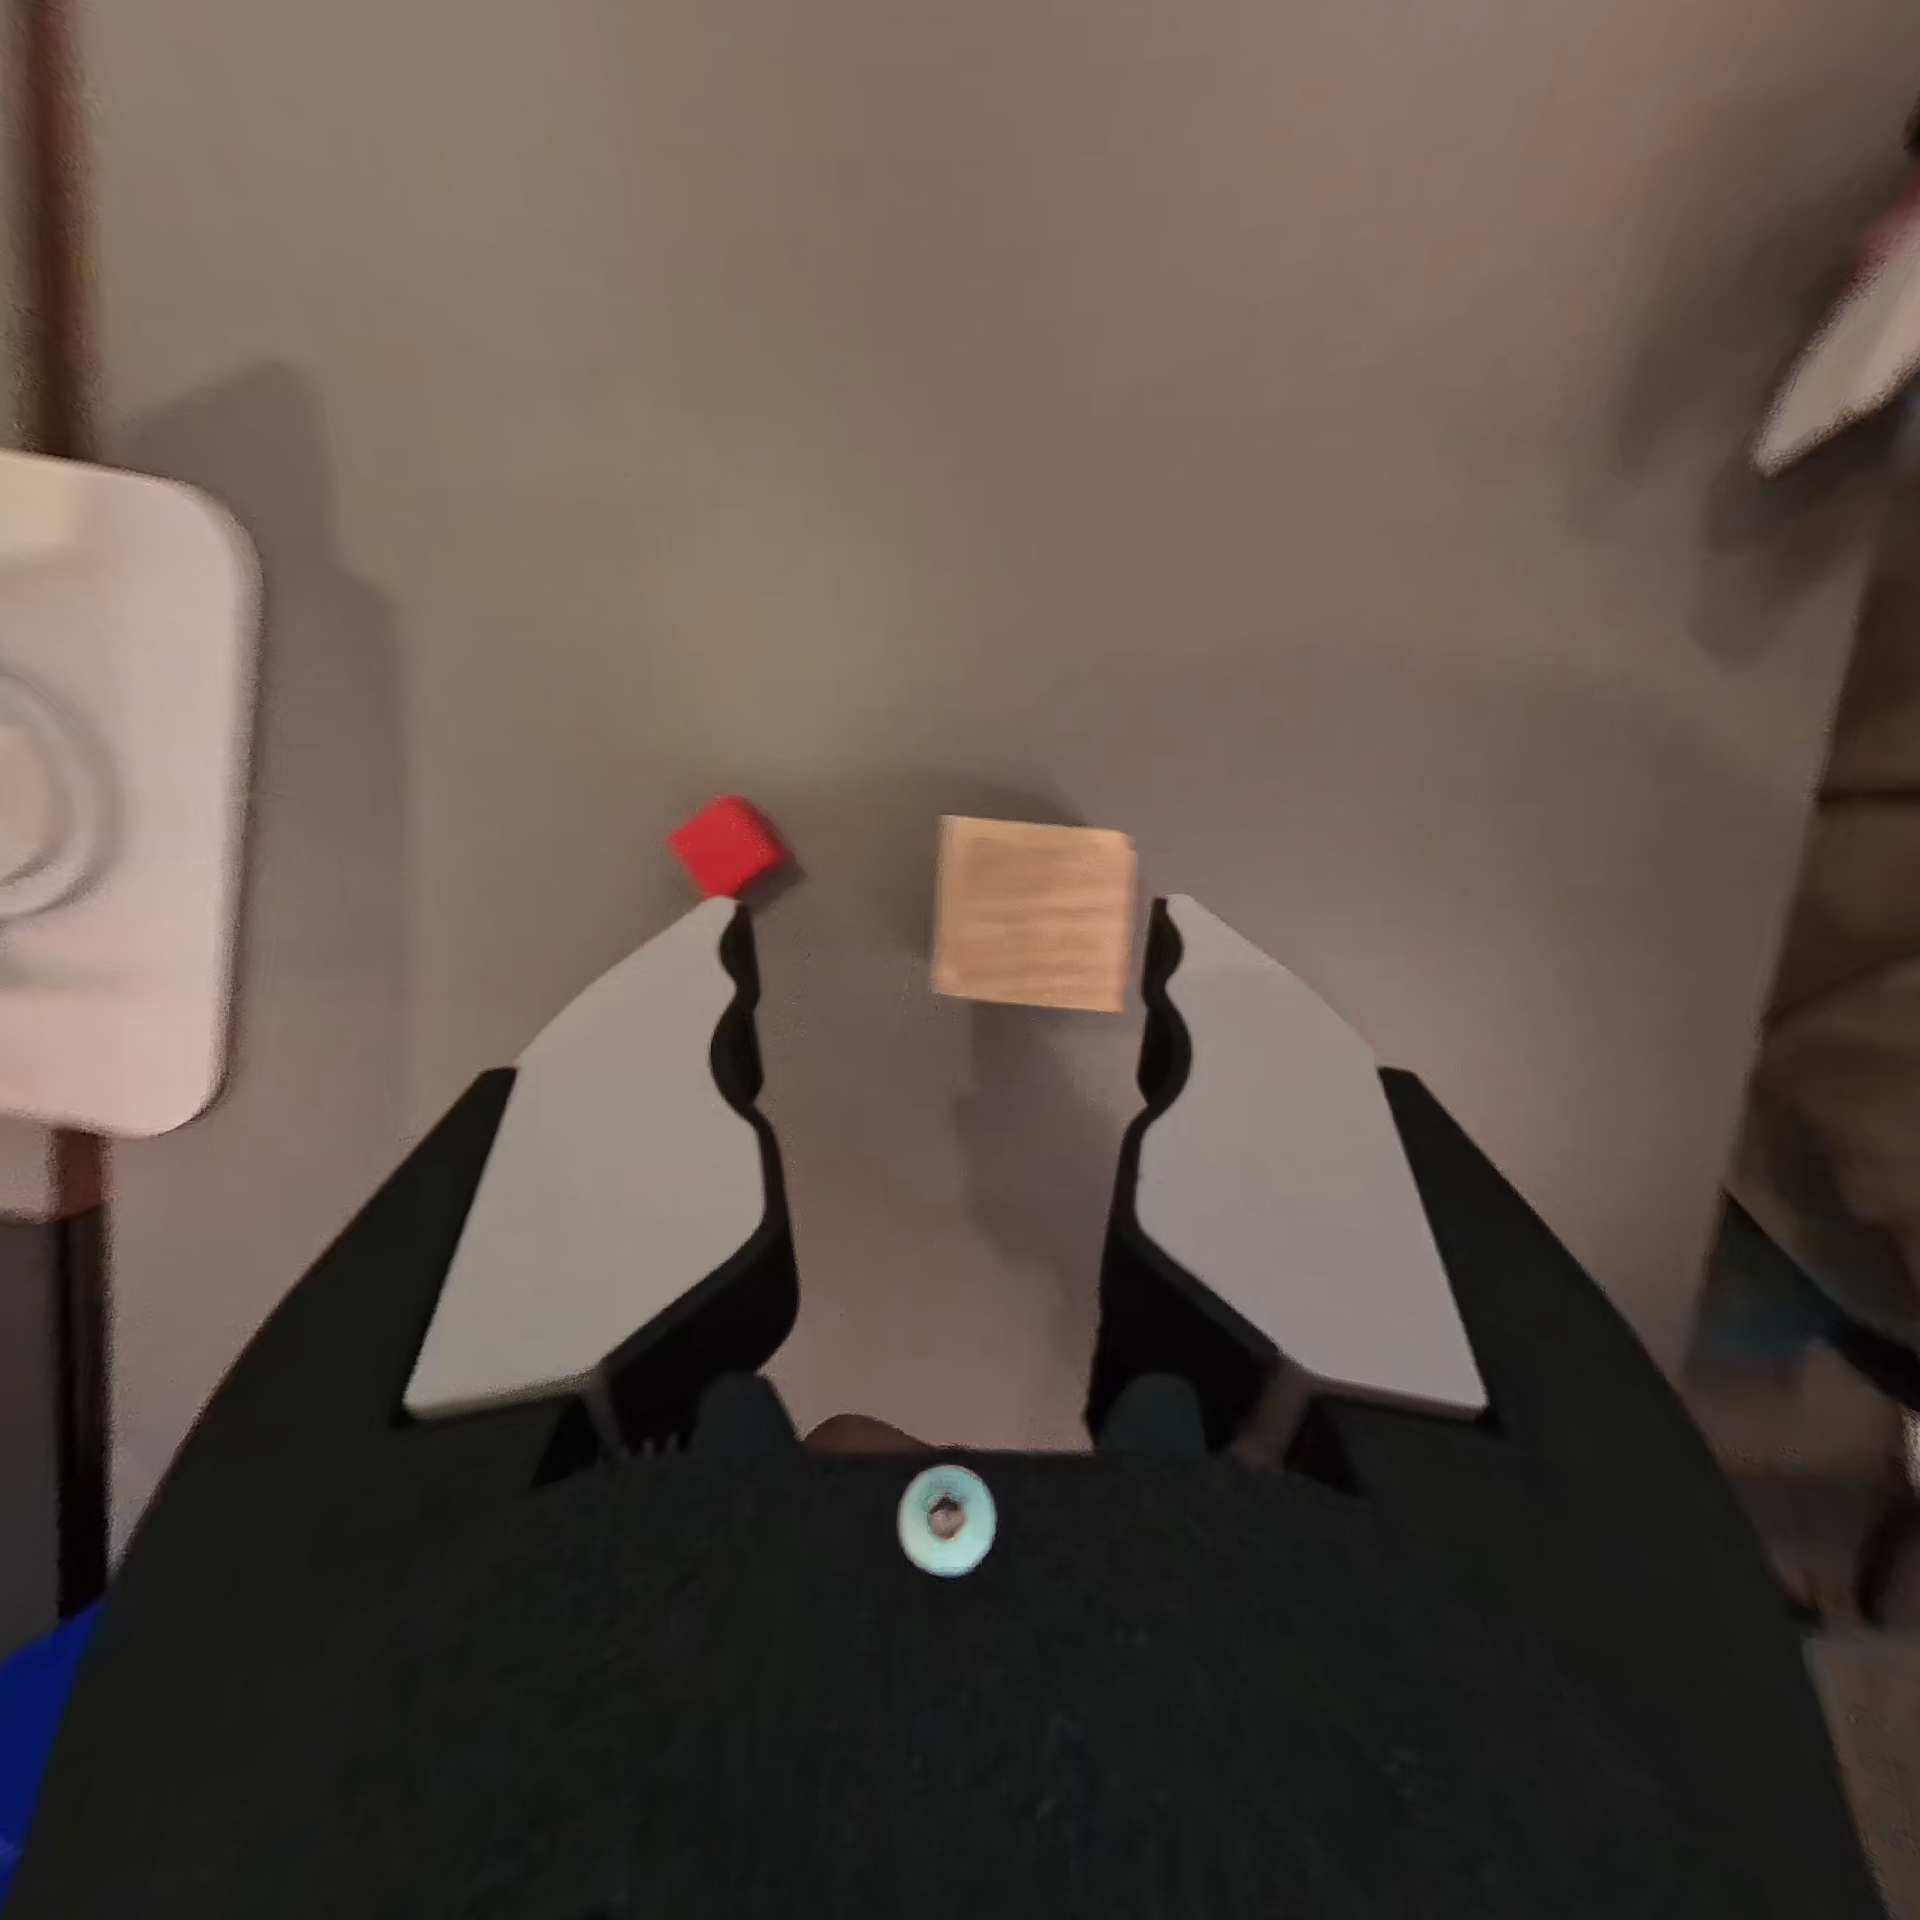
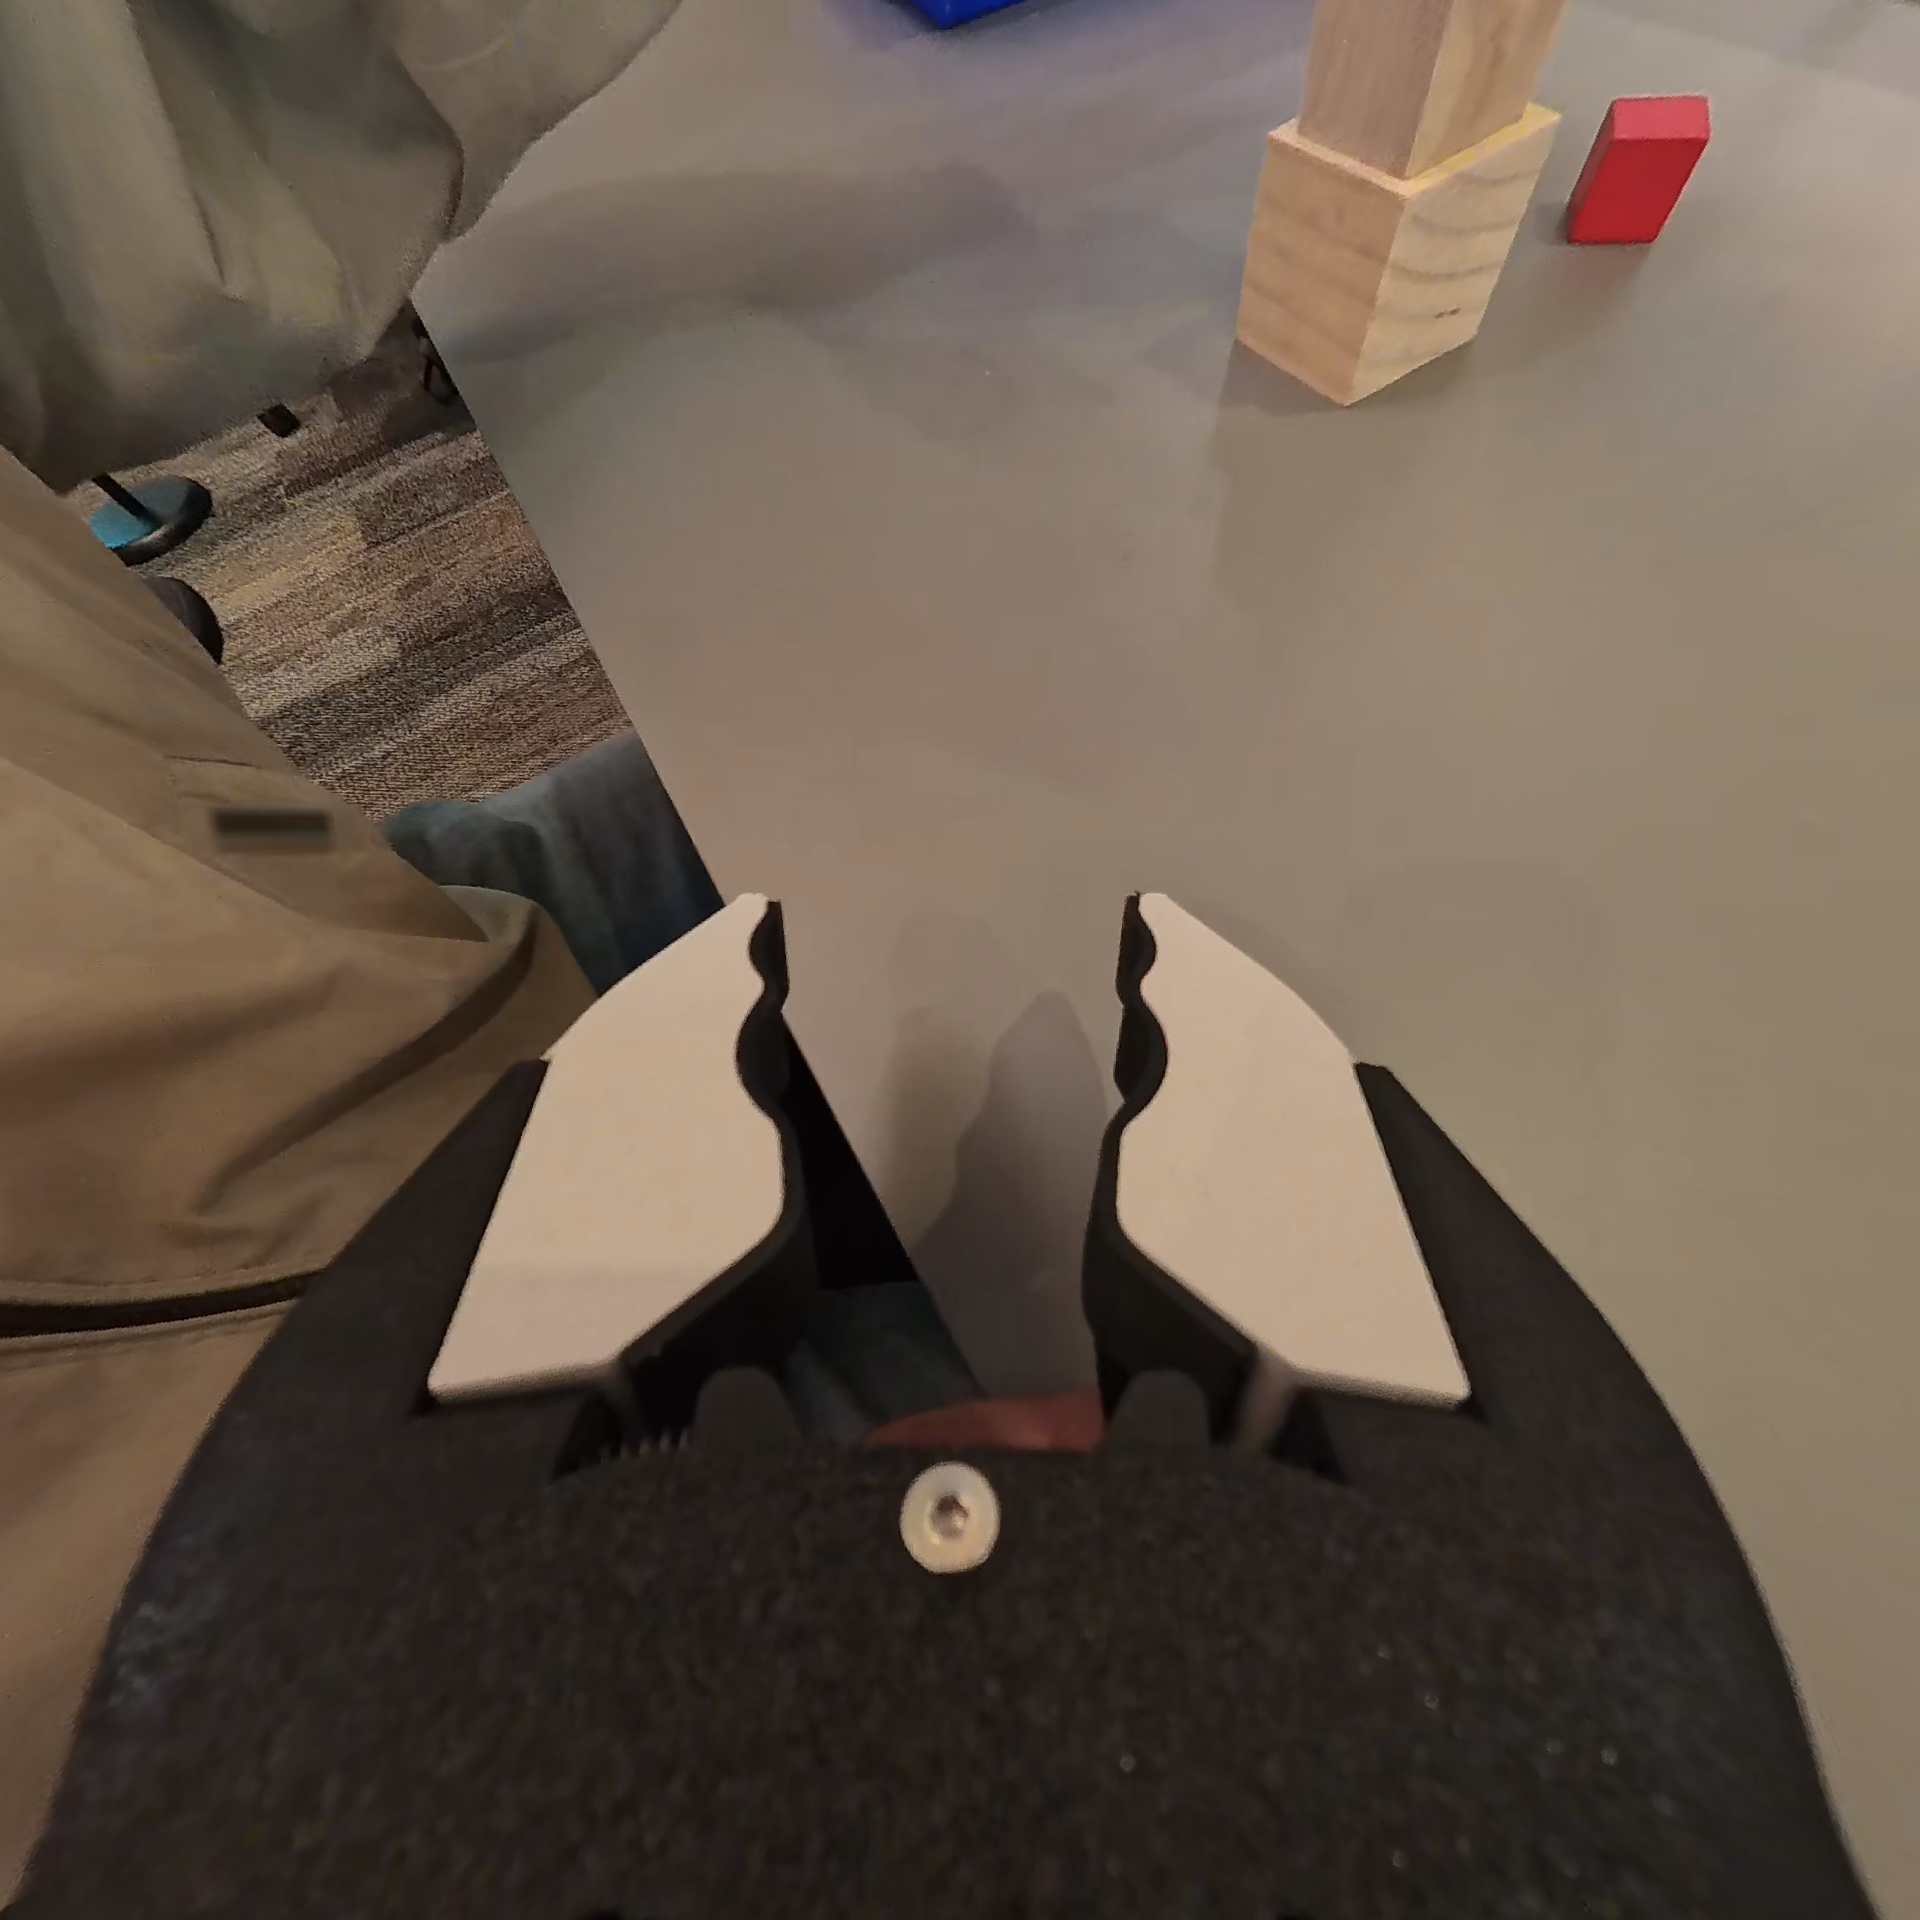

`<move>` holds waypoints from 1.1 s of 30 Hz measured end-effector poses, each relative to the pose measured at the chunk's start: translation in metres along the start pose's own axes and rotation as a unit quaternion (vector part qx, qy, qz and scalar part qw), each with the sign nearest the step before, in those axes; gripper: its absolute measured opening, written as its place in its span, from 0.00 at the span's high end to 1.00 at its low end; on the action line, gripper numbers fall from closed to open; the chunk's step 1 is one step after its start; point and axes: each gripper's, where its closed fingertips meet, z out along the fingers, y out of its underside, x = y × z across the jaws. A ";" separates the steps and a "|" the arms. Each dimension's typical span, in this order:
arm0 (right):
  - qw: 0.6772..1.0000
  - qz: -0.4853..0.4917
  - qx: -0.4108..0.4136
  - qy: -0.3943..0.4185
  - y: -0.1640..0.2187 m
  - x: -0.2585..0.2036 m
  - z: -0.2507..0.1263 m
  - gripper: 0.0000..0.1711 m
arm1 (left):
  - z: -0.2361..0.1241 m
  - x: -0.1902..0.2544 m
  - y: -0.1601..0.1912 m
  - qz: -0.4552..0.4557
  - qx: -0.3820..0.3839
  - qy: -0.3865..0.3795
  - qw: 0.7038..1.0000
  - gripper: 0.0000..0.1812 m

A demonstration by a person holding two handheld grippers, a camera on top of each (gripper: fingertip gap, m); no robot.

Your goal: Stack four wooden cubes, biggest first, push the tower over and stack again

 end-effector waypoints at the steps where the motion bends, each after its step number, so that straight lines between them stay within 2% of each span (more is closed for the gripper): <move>1: 1.000 0.001 0.000 0.000 0.000 0.001 0.000 0.64 | -0.006 -0.018 -0.004 -0.029 0.019 -0.028 0.999 0.64; 3: 1.000 0.002 -0.001 0.001 0.001 0.002 0.000 0.64 | -0.006 -0.048 -0.007 -0.120 0.032 -0.047 0.991 0.66; 5: 1.000 0.002 -0.004 0.000 0.001 0.002 0.001 0.64 | 0.013 -0.070 0.001 -0.219 -0.010 -0.057 0.974 0.67; 7: 1.000 0.003 -0.003 -0.002 0.002 0.002 0.001 0.64 | 0.038 -0.081 0.011 -0.268 -0.052 -0.071 0.959 0.67; 10: 1.000 0.006 -0.006 -0.003 0.004 0.003 0.002 0.64 | 0.070 -0.090 0.027 -0.264 -0.111 -0.103 0.953 0.71; 14: 1.000 0.009 -0.005 -0.007 0.006 0.004 0.002 0.64 | 0.103 -0.084 0.036 -0.276 -0.133 -0.064 0.950 0.72; 18: 1.000 0.010 -0.006 -0.010 0.008 0.004 0.002 0.64 | 0.117 -0.080 0.047 -0.274 -0.156 -0.053 0.948 0.71; 19: 1.000 0.011 -0.007 -0.010 0.008 0.004 0.002 0.64 | 0.119 -0.081 0.051 -0.272 -0.161 -0.056 0.947 0.73; 21: 1.000 0.012 -0.007 -0.010 0.008 0.004 0.003 0.64 | 0.123 -0.077 0.055 -0.268 -0.164 -0.045 0.948 0.84; 22: 1.000 0.013 -0.007 -0.011 0.008 0.004 0.003 0.64 | 0.124 -0.077 0.055 -0.261 -0.159 -0.046 0.951 0.84; 25: 1.000 0.012 -0.009 -0.011 0.009 0.004 0.003 0.64 | 0.118 -0.078 0.054 -0.231 -0.160 -0.047 0.959 0.84; 27: 1.000 0.011 -0.010 -0.011 0.009 0.004 0.004 0.65 | 0.102 -0.079 0.040 -0.211 -0.128 -0.041 0.968 0.84; 30: 1.000 0.010 -0.009 -0.010 0.008 0.003 0.003 0.65 | 0.056 -0.072 0.014 -0.130 -0.077 -0.031 0.988 0.84; 33: 1.000 0.008 -0.010 -0.010 0.007 0.002 0.004 0.65 | 0.011 -0.037 -0.005 -0.031 -0.045 0.008 0.999 0.85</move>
